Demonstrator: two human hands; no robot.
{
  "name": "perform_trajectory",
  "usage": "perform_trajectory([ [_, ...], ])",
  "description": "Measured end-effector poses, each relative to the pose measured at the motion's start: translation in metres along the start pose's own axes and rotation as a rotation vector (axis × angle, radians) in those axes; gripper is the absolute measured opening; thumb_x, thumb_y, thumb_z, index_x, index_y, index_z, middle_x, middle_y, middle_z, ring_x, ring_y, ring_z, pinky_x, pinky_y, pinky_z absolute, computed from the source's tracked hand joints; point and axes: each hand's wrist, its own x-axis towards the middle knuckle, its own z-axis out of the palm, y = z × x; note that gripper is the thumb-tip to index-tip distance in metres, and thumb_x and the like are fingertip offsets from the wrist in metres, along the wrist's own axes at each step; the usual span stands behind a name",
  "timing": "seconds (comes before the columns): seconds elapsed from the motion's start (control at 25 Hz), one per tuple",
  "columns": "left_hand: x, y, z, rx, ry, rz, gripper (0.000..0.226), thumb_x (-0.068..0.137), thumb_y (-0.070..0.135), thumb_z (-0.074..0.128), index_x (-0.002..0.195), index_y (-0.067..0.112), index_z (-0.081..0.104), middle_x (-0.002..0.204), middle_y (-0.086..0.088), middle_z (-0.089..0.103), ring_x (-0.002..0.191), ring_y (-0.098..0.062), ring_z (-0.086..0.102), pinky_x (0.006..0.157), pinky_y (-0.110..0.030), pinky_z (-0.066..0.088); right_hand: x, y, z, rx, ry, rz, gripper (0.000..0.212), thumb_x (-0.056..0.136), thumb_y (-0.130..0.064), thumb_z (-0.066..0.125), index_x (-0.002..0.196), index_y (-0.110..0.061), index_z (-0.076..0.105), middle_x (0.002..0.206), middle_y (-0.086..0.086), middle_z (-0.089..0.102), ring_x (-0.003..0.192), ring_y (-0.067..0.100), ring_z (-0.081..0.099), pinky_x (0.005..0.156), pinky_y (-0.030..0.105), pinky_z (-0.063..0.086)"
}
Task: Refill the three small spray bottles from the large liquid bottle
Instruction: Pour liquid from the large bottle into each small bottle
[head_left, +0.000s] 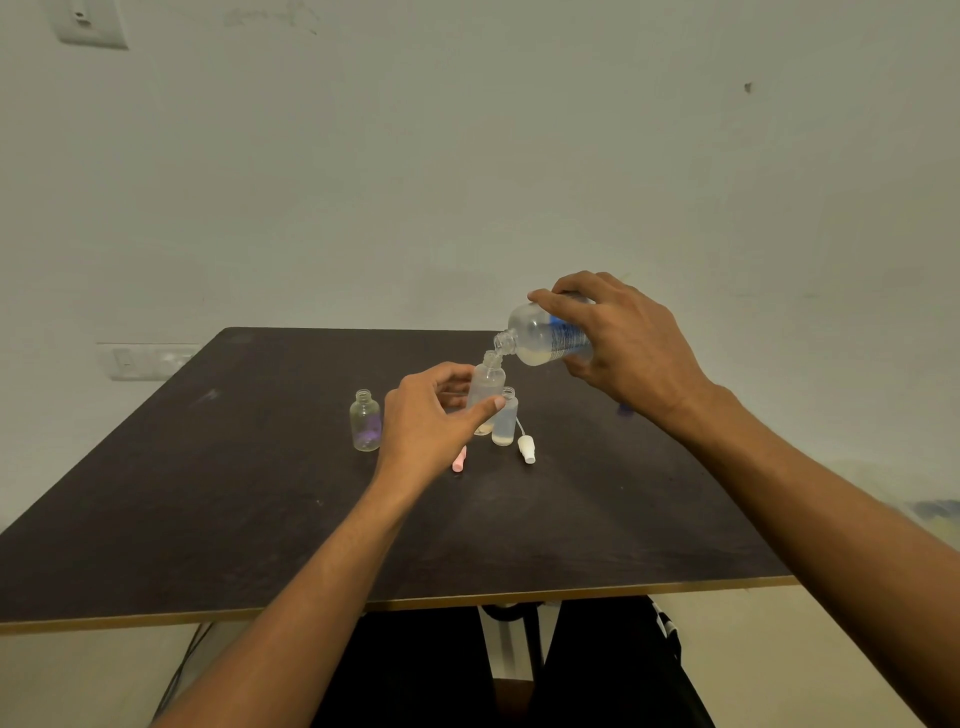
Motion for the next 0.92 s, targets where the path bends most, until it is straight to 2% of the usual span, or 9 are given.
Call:
perform_trajectory([
  [0.2,-0.001,0.001,0.0,-0.007,0.003,0.003,0.04,0.078,0.041,0.09,0.114,0.028,0.078,0.102,0.015,0.079,0.095,0.005,0.072,0.091,-0.024,0.061,-0.002,0.0,0.001,0.035,-0.023,0.022,0.071,0.084,-0.022,0.084,0.149,-0.031,0.054,0.139,0.001,0.06,0.123,0.025,0.058,0.079,0.039,0.057],
  [0.36,0.0,0.002,0.0,-0.029,0.008,0.005,0.035,0.078,0.038,0.091,0.11,0.031,0.077,0.1,0.016,0.079,0.093,0.007,0.072,0.09,-0.024,0.061,-0.006,0.003,0.004,0.168,-0.077,0.077,0.074,0.081,-0.028,0.084,0.148,-0.035,0.054,0.137,-0.003,0.062,0.122,0.023,0.059,0.082,0.045,0.06],
  [0.64,0.001,0.003,0.0,-0.052,-0.003,0.008,0.034,0.078,0.038,0.091,0.109,0.031,0.078,0.101,0.017,0.079,0.095,0.007,0.072,0.087,-0.022,0.061,-0.02,0.002,0.018,0.45,-0.077,0.231,0.074,0.069,-0.037,0.091,0.139,-0.027,0.066,0.117,-0.002,0.075,0.104,0.021,0.069,0.089,0.047,0.059],
  [0.76,0.001,0.0,0.0,-0.047,-0.004,0.011,0.035,0.079,0.037,0.09,0.11,0.029,0.078,0.104,0.014,0.079,0.091,0.004,0.074,0.084,-0.028,0.063,-0.027,-0.001,0.021,0.597,-0.078,0.299,0.064,0.069,-0.04,0.093,0.129,-0.03,0.071,0.11,-0.008,0.078,0.099,0.012,0.072,0.091,0.037,0.061],
  [0.84,0.002,-0.001,0.0,-0.049,-0.005,0.008,0.036,0.079,0.037,0.09,0.111,0.028,0.077,0.106,0.013,0.079,0.089,0.003,0.075,0.083,-0.032,0.064,-0.031,-0.003,0.021,0.673,-0.084,0.333,0.062,0.071,-0.041,0.094,0.128,-0.034,0.071,0.108,-0.014,0.077,0.096,0.004,0.072,0.09,0.021,0.059],
  [0.92,0.003,-0.002,0.0,-0.058,-0.003,0.006,0.037,0.079,0.038,0.09,0.112,0.028,0.077,0.105,0.014,0.079,0.095,0.003,0.074,0.087,-0.034,0.064,-0.035,-0.004,0.021,0.712,-0.089,0.368,0.063,0.071,-0.047,0.094,0.129,-0.039,0.071,0.101,-0.023,0.073,0.091,-0.008,0.069,0.085,0.005,0.049],
])
